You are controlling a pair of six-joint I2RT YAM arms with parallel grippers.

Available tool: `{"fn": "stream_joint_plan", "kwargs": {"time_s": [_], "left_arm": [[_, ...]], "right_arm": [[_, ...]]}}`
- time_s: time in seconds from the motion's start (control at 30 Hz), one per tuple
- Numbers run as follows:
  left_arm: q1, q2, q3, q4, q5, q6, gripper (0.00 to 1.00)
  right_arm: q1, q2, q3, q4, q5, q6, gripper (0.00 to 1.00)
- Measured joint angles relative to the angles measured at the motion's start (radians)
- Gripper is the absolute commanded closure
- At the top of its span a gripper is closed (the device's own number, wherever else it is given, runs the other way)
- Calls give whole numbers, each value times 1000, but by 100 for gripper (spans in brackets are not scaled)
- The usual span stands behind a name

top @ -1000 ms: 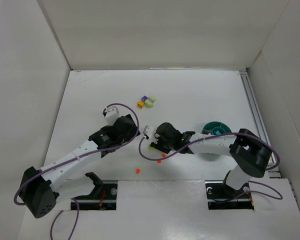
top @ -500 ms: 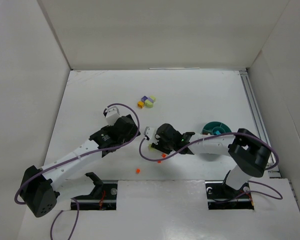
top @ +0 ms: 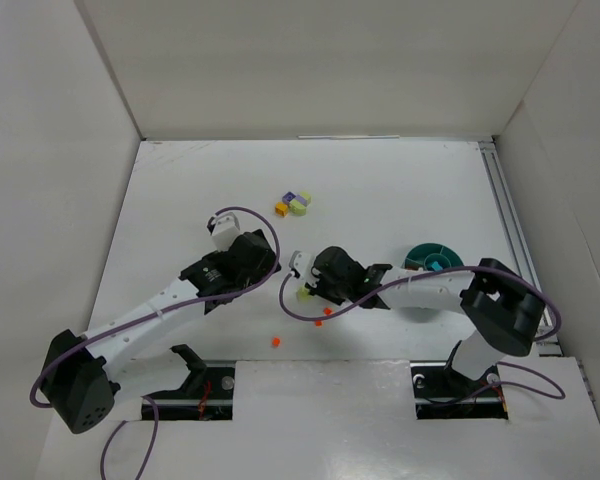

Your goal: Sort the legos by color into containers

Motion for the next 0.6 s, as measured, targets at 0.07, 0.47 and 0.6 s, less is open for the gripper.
{"fn": "stream_joint_plan", "kwargs": {"time_s": [0.07, 0.47, 0.6], "left_arm": [[0, 1, 0, 0, 0, 0, 0], [0, 1, 0, 0, 0, 3, 0], [0, 1, 0, 3, 5, 12, 0]], "right_arm": [[0, -20, 0, -2, 0, 0, 85], [0, -161, 0, -17, 8, -18, 88], [-10, -246, -3, -89, 52, -1, 88]]}}
